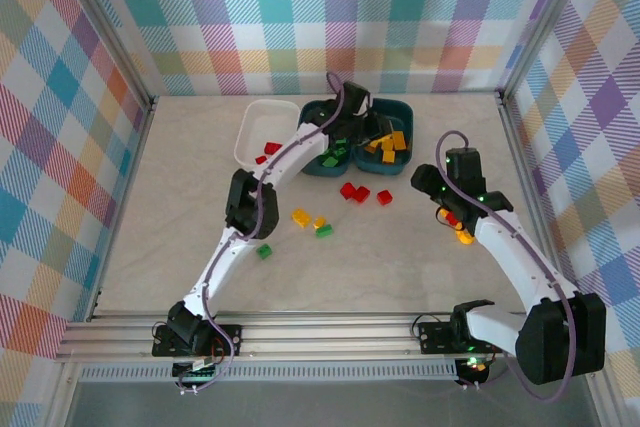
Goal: Sort the legos into containers by color
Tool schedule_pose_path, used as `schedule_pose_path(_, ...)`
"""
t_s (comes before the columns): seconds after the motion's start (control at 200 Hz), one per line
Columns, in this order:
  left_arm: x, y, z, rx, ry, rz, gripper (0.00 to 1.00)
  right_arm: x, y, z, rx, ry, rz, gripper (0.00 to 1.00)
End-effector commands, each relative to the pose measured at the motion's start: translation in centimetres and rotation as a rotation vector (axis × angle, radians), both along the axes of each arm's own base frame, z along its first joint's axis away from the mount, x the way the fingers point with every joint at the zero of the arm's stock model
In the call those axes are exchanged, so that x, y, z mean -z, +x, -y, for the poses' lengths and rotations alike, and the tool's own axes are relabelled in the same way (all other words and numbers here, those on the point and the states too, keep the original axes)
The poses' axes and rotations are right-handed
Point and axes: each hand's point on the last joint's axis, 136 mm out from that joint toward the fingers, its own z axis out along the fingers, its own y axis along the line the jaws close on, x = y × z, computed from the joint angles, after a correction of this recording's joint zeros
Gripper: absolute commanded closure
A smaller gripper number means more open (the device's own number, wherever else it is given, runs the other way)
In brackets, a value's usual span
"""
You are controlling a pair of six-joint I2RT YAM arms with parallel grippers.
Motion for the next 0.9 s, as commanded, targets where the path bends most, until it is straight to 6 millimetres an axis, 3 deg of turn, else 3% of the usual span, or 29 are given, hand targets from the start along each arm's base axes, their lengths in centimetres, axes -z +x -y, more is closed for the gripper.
schedule_pose_path(0.0,-0.1,0.2,0.0,-0.004,0.001,-0.005,0.79,-0.2,-0.1,-0.1,-0.008,0.024,0.011,0.28)
schedule_pose_path(0.095,0.0,0.2,0.0,-0.008,0.0,-0.006,0.66,-0.3,-0.3,0.4,-0.001,0.003,0.015,0.26)
schedule_pose_path(0.145,-0.3,0.2,0.2,-0.004,-0.008,-0.001,0.54,-0.4,-0.4,0.8,0.012,-0.009,0.018,0.23)
schedule_pose_path(0.24,-1.8,0.0,0.5,0.012,-0.021,0.031,0.35,-0.4,-0.6,1.6,0.038,-0.024,0.012,0.2)
schedule_pose_path(0.305,-3.3,-0.3,0.5,0.027,-0.019,0.065,0.28,-0.2,-0.7,2.0,0.048,-0.03,0.002,0.2)
schedule_pose_path(0.38,-5.4,-0.9,0.2,0.043,-0.009,0.109,0.24,-0.1,-0.8,1.8,0.028,-0.029,-0.005,0.22)
schedule_pose_path(0.565,-11.0,-2.4,-2.0,0.047,0.043,0.211,0.22,0.3,-1.1,-1.9,-0.162,-0.047,-0.046,0.25)
schedule_pose_path(0.62,-12.0,-2.8,-3.7,0.02,0.082,0.225,0.22,0.7,-1.3,-4.1,-0.246,-0.066,-0.058,0.25)
schedule_pose_path(0.705,-13.1,-3.3,-7.8,-0.069,0.099,0.239,0.22,1.4,-2.1,-9.5,-0.445,-0.119,-0.076,0.24)
schedule_pose_path(0.71,-12.4,-3.3,-8.0,-0.074,0.107,0.227,0.22,1.4,-2.2,-9.8,-0.459,-0.124,-0.076,0.24)
schedule_pose_path(0.82,-10.9,-5.2,-16.6,-0.259,0.048,0.165,0.18,2.7,-3.3,-16.4,-0.702,-0.257,-0.091,0.21)
schedule_pose_path(0.895,-7.7,-7.2,-23.4,-0.415,0.013,0.092,0.11,3.6,-3.3,-19.8,-0.816,-0.301,-0.09,0.19)
